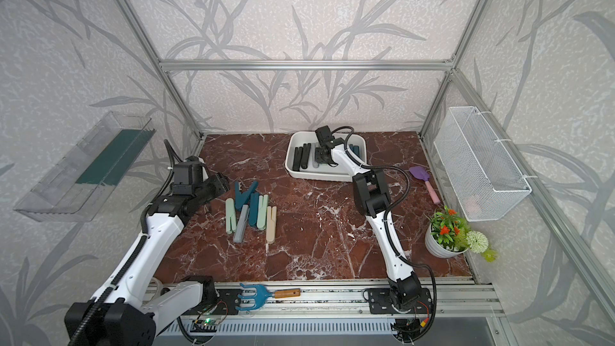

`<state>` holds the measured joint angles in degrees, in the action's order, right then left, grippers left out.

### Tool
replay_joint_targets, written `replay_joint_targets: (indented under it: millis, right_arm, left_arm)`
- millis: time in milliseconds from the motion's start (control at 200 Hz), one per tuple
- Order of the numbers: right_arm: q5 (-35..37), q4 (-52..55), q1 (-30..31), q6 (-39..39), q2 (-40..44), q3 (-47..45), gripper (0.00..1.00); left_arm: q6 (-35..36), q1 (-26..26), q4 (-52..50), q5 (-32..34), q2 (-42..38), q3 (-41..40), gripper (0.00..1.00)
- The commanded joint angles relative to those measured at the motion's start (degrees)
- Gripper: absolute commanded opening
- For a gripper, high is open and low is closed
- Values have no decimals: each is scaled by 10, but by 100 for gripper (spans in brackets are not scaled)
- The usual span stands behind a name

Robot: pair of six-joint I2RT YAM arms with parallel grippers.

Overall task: Put the pruning pliers into the storage box
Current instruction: Place the pruning pliers in the storage box.

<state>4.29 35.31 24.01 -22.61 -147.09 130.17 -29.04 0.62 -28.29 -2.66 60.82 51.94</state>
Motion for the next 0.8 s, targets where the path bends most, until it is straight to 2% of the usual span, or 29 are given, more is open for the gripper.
replay_joint_targets:
  millis: [0, 290, 520, 675, 795]
  right_arm:
    - [6, 10, 4, -5, -8, 22, 32]
    - [25, 18, 6, -3, 6, 31, 47]
    - [37, 51, 5, 18, 19, 87, 50]
    - [45, 56, 7, 30, 70, 87, 51]
    - [47, 48, 9, 37, 136, 35, 53]
  left_arm:
    - [7, -2, -4, 8, -11, -7, 63]
    - [7, -1, -6, 7, -13, -6, 63]
    - [8, -1, -7, 4, -14, -5, 63]
    - [8, -1, -7, 3, -13, -7, 63]
    - [8, -2, -5, -9, -8, -6, 63]
